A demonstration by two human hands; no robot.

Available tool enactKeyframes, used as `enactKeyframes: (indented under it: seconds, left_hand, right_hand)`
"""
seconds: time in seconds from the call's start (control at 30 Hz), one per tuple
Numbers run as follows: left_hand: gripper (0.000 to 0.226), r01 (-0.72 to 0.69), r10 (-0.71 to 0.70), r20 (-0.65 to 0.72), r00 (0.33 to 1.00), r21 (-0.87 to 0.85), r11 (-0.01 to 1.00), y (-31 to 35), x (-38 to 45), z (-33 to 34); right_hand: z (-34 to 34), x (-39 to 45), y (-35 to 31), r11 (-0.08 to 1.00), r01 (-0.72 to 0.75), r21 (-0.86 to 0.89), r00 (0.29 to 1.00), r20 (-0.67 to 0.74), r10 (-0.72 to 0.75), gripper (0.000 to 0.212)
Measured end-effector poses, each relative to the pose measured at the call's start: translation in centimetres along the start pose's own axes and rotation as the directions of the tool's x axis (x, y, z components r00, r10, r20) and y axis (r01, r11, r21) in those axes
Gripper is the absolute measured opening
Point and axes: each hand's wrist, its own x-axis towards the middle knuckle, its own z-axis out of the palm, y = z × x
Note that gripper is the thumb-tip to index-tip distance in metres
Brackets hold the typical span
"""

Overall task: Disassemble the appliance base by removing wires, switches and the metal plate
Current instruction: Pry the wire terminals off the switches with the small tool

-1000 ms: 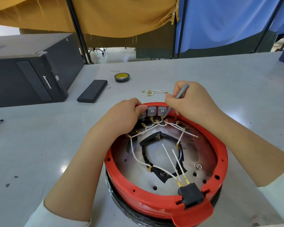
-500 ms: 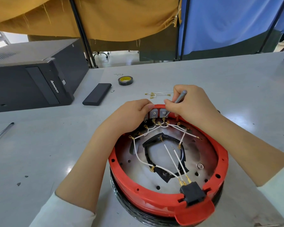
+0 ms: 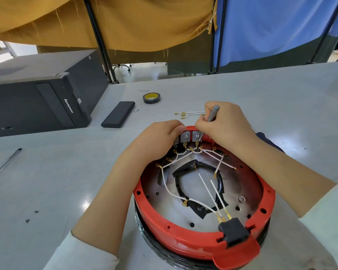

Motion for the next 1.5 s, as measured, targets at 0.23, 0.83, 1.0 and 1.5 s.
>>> enactKeyframes:
  seconds: [0.23,0.83,1.0,1.5]
  left_hand:
    - [0.031,-0.002,0.002,-0.008,1.0,-0.011,1.0,0.0,0.0,-0.1]
    - [0.03,0.008,-0.008,-0.007,1.0,0.0,1.0,0.1,-0.1,-0.1]
    - [0.03,0.006,-0.006,-0.004,1.0,0.003,1.0,0.1,0.0,-0.1]
    - [0.031,-0.011,0.012,-0.024,1.0,0.023,1.0,0.0,0.0,0.1]
  right_hand:
    - [-0.1,-0.6,-0.3,0.992,0.112,-0.051,0.994,-0.005,-0.113,0.042]
    - [-0.1,-0.1,-0.2,1.0,0.0,0.021,1.0,0.016,0.0,0.034]
    - [-0.2,0.2,-0.1,0.997,-0.05,0.064,0.997,0.065,0.046,0.033]
    - [0.4,0.5,0.3,0.998,-0.023,0.051,0.999,-0.045,0.025,0.038]
